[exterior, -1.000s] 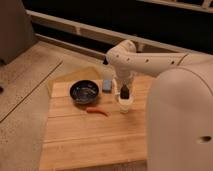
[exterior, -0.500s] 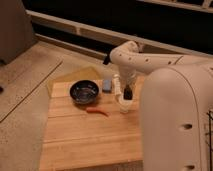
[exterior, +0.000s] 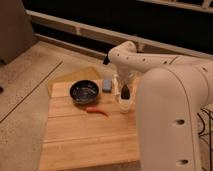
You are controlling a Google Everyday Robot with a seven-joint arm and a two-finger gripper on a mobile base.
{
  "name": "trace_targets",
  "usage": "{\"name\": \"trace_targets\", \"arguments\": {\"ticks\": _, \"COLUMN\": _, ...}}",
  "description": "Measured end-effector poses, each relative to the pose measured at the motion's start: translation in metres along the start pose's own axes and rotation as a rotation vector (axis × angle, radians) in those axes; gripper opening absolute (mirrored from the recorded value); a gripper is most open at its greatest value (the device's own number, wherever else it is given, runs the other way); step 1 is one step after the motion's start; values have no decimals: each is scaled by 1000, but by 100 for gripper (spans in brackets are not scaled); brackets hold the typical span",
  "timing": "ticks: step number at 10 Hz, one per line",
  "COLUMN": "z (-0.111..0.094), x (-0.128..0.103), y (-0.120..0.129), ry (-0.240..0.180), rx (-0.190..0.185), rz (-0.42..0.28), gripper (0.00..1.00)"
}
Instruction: Place the eraser in the ceramic cup
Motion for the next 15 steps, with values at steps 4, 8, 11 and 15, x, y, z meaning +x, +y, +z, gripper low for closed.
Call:
{"name": "trace_targets", "arguments": {"ticks": 4, "z": 3, "x": 1, "y": 6, "ry": 8, "rx": -6, "rz": -14, "gripper": 0}}
{"name": "trace_targets", "arguments": {"ticks": 8, "z": 10, "x": 6, "y": 10, "ry": 21, "rx": -7, "rz": -26, "gripper": 0}}
{"name": "trace_targets", "arguments": {"ticks": 11, "z": 15, "x": 8, "y": 8, "ry": 34, "rx": 1, "rz": -27, "gripper": 0}}
{"name": "trace_targets", "arguments": {"ticks": 15, "z": 24, "x": 8, "y": 8, "ry": 46, "rx": 9, "rz": -30, "gripper": 0}}
